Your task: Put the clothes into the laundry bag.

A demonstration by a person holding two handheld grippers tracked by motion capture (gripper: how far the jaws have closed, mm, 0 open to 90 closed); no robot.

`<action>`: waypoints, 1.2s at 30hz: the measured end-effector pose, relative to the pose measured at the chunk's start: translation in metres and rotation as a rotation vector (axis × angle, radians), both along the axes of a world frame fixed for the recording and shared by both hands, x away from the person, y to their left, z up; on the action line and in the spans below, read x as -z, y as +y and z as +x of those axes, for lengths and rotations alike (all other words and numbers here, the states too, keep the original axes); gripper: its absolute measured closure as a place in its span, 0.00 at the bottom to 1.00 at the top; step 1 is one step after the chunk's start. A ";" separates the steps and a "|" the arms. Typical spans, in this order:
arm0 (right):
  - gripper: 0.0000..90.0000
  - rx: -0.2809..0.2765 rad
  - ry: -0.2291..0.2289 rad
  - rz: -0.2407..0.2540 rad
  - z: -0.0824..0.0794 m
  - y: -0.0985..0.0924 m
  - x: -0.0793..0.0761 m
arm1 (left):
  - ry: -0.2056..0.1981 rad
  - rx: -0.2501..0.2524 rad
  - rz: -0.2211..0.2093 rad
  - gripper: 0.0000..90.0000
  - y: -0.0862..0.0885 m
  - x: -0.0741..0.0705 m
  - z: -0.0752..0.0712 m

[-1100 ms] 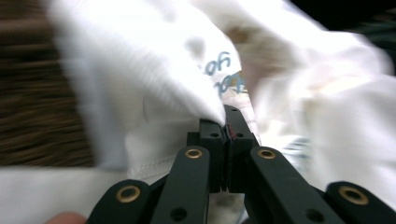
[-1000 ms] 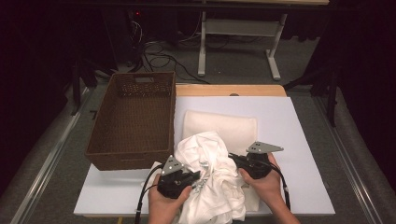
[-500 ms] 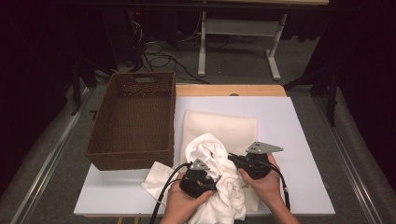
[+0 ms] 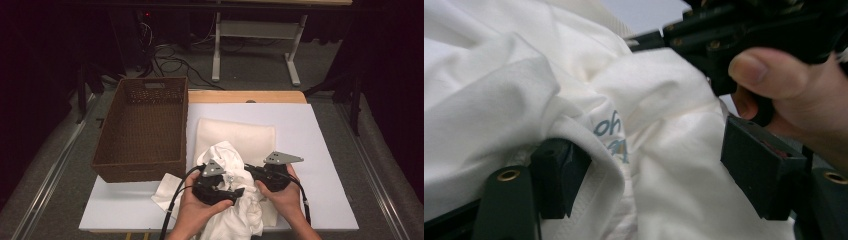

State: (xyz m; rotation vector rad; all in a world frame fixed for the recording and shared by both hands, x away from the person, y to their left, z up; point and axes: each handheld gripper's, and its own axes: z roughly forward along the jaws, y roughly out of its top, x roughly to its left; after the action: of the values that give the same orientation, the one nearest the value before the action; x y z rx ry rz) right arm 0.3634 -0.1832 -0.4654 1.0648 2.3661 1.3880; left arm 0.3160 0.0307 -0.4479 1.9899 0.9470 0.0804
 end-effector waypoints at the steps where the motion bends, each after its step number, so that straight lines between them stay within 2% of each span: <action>1: 0.98 0.000 0.000 0.000 0.000 0.000 0.000 | 0.010 0.004 0.011 0.32 -0.005 0.003 0.001; 2: 0.98 0.002 0.002 0.001 0.000 0.000 0.000 | 0.025 0.000 0.025 0.32 -0.013 0.009 0.003; 4: 0.98 0.004 -0.004 -0.002 -0.001 0.001 0.000 | 0.037 -0.012 0.052 0.42 -0.020 0.014 0.005; 7: 0.98 0.001 -0.010 0.013 -0.003 0.001 -0.002 | 0.055 0.003 0.123 0.69 -0.031 0.023 0.006; 8: 0.98 -0.003 -0.011 0.016 -0.003 0.001 -0.003 | 0.056 0.001 0.142 0.75 -0.033 0.024 0.006; 10: 0.98 -0.004 -0.019 0.030 -0.004 0.002 -0.006 | 0.068 -0.002 0.147 0.84 -0.033 0.025 0.009; 14: 0.98 -0.010 -0.016 0.033 -0.006 0.002 -0.008 | 0.071 -0.061 0.123 0.88 -0.030 0.027 0.015; 18: 0.98 -0.021 -0.018 0.040 -0.008 0.004 -0.009 | 0.027 -0.170 0.100 0.88 -0.027 0.027 0.021; 20: 0.98 -0.028 -0.014 0.044 -0.009 0.005 -0.010 | 0.021 -0.196 0.089 0.88 -0.026 0.028 0.024; 21: 0.98 -0.029 -0.012 0.042 -0.010 0.005 -0.010 | 0.028 -0.196 0.087 0.87 -0.027 0.029 0.025; 24: 0.98 -0.028 -0.007 0.040 -0.009 0.005 -0.008 | 0.032 -0.151 0.077 0.79 -0.025 0.026 0.022; 27: 0.98 -0.026 -0.012 0.044 -0.007 0.002 -0.008 | 0.019 -0.111 0.045 0.64 -0.018 0.020 0.015; 29: 0.98 -0.023 -0.012 0.043 -0.008 0.001 -0.009 | 0.002 -0.090 0.029 0.59 -0.010 0.012 0.008; 33: 0.98 -0.023 -0.017 0.035 -0.007 0.001 -0.009 | -0.038 -0.105 0.007 0.50 0.006 0.000 0.003; 34: 0.98 -0.021 -0.016 0.033 -0.007 0.001 -0.009 | -0.055 -0.132 -0.002 0.47 0.012 -0.004 0.002; 36: 0.98 -0.018 -0.015 0.030 -0.007 0.001 -0.008 | -0.094 -0.170 0.007 0.38 0.019 -0.008 0.003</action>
State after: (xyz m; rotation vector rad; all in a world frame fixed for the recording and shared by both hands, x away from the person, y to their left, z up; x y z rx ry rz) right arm 0.3563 -0.1819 -0.4570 1.0391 2.3572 1.4373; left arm 0.3187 0.0498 -0.4399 1.8915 1.0540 0.2699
